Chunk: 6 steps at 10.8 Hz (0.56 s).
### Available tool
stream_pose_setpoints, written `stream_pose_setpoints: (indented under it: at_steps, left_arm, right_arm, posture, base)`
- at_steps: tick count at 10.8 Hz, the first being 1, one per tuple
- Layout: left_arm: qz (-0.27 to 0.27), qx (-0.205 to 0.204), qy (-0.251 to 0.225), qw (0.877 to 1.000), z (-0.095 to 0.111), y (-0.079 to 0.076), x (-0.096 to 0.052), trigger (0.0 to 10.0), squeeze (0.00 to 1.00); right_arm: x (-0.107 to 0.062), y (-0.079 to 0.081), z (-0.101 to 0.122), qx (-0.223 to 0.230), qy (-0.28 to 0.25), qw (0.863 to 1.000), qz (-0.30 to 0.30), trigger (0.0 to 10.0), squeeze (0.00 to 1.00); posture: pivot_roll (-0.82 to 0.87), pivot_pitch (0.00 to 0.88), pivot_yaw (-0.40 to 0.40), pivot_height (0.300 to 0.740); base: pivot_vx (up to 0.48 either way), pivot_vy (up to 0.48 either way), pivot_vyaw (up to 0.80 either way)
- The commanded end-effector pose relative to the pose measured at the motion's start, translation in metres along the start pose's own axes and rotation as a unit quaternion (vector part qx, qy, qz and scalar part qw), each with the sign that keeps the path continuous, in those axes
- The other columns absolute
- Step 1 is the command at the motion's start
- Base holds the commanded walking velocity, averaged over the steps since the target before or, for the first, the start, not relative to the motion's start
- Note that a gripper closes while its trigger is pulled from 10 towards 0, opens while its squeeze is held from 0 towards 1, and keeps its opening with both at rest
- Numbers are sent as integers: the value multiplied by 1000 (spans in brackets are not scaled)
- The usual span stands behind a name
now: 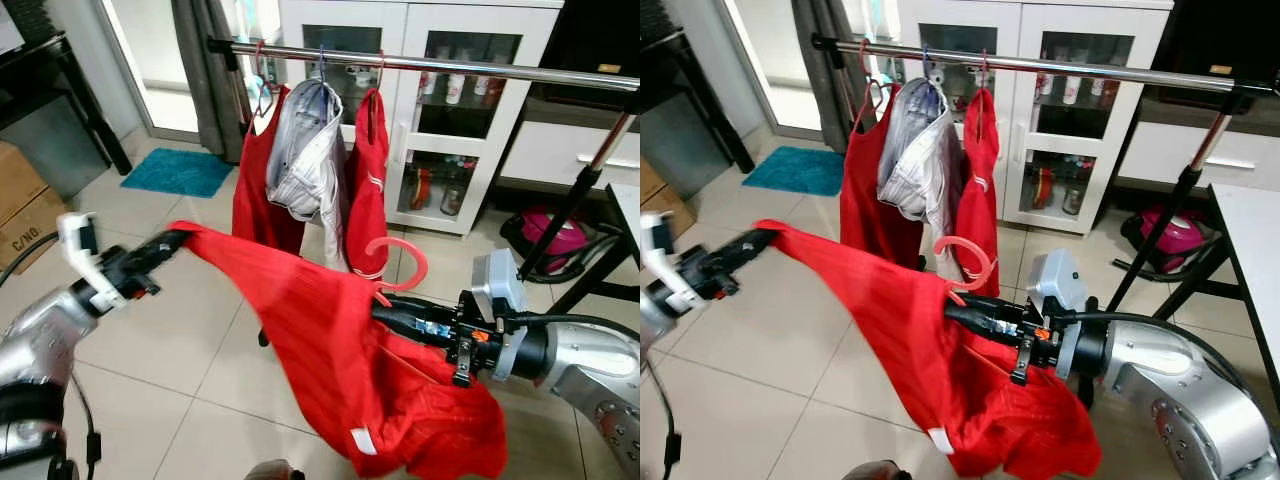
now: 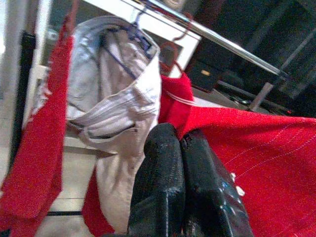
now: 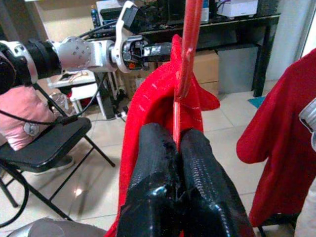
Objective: Hang hanger
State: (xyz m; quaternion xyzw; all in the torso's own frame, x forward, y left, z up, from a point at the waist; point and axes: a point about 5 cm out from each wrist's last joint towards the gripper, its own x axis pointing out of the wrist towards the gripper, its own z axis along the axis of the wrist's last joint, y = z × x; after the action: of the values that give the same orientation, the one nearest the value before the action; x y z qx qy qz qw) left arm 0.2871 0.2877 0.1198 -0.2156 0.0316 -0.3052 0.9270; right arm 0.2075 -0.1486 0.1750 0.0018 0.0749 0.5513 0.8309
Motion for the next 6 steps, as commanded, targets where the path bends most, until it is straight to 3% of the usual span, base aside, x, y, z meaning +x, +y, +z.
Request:
stream_pose_setpoints:
  at_steps: [1, 2, 3, 4, 6]
  left_arm:
    - [34, 3, -16, 999, 2, 5, -6, 0, 0]
    - [142, 8, -21, 990, -7, 21, -18, 0, 0]
    - [193, 10, -18, 981, -10, 28, -24, 0, 0]
    - [272, 20, -12, 962, -10, 39, -32, 0, 0]
    - [338, 39, -7, 940, -8, 48, -41, 0, 0]
  right_arm:
    - [1, 0, 4, -11, -7, 1000, -1, 10000, 0]
    - [0, -2, 4, -11, -8, 1000, -8, 10000, 0]
    - [-1, -3, 4, -11, -7, 1000, -10, 10000, 0]
    - [-2, -3, 4, -11, -6, 1000, -11, 10000, 0]
    - [-2, -3, 4, -10, -5, 1000, -11, 10000, 0]
  posture:
    - [49, 0, 102, 723]
    - [49, 0, 100, 723]
    - [49, 0, 100, 723]
    - [49, 0, 100, 723]
    - [49, 0, 97, 723]
  base:
    - [0, 0, 0]
    - [0, 0, 0]
    - [0, 0, 0]
    - [0, 0, 0]
    - [0, 0, 0]
